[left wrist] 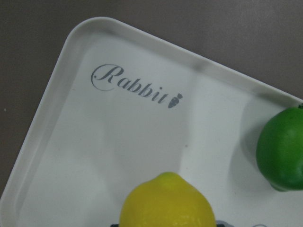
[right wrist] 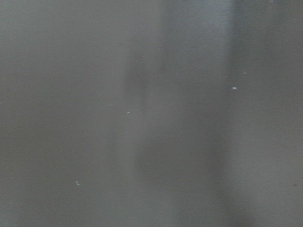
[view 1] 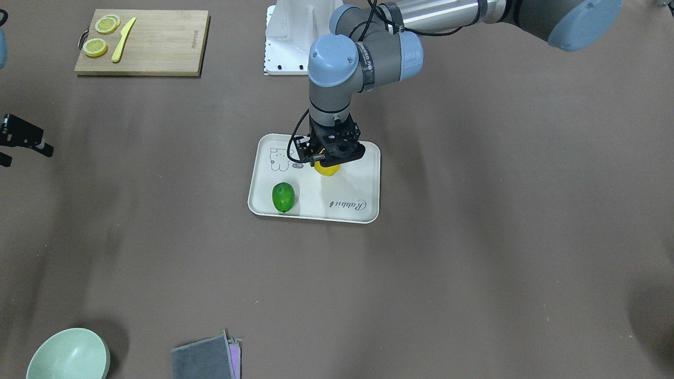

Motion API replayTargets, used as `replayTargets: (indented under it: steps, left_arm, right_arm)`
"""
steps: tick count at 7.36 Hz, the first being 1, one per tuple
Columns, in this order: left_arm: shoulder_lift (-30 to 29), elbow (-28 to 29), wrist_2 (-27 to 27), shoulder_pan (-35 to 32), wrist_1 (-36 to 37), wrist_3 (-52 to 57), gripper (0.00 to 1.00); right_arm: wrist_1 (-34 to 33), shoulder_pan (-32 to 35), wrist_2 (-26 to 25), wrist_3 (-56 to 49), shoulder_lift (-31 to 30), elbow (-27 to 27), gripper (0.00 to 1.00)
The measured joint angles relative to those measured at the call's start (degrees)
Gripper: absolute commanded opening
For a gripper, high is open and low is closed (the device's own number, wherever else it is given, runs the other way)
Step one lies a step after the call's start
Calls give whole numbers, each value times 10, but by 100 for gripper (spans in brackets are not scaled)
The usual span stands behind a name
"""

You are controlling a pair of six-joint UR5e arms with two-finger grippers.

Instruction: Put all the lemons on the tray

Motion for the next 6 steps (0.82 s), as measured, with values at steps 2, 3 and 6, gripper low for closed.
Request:
replayTargets:
  steps: [2,3,6]
  left_arm:
    - [1,-3,-1,-3,-2,1,98]
    - [4,-10,-7,-9,-1,1,98]
    - [75,-76,-91,-98,20,84,98]
  right_arm:
    - [-61,53,-33,-57,-17,-2,100]
    - [-97,77,-38,-105,-21,-4,100]
    - [-174,144,-40,-238,-25,-37,100]
